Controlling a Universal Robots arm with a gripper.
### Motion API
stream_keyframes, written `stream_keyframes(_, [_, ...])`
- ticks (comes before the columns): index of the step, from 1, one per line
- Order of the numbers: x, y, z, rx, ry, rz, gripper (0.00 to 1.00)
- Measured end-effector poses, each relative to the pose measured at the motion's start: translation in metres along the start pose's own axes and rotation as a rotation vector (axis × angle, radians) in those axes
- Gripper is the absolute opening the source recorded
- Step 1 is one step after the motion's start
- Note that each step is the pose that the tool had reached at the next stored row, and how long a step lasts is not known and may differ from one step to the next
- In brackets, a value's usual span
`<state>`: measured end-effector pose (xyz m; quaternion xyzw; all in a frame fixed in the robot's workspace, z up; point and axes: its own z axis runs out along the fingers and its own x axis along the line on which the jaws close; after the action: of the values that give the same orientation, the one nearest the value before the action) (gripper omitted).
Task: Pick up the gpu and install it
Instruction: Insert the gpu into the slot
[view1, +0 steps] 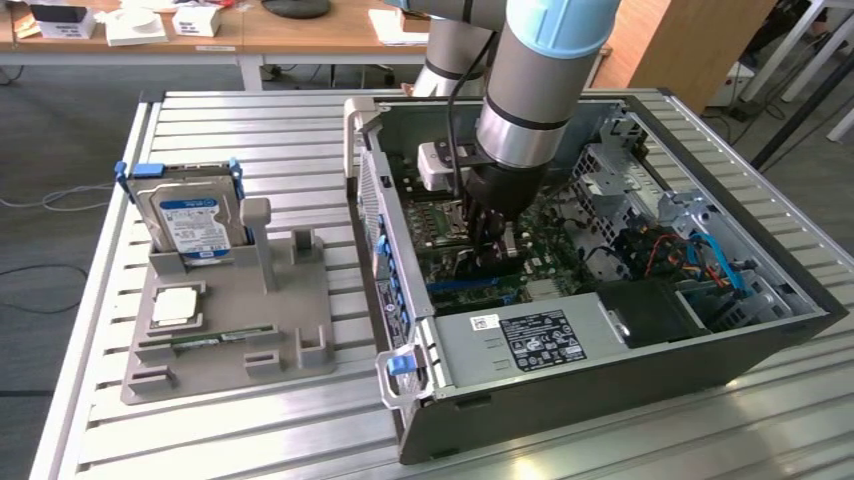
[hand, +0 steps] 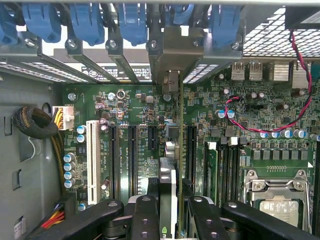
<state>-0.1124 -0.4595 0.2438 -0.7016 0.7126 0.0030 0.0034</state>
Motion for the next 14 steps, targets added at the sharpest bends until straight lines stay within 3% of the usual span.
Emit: stream_keyframes(14, [-0.0001, 0.0, -0.0011, 0.0001, -0.0024, 0.0, 0.27])
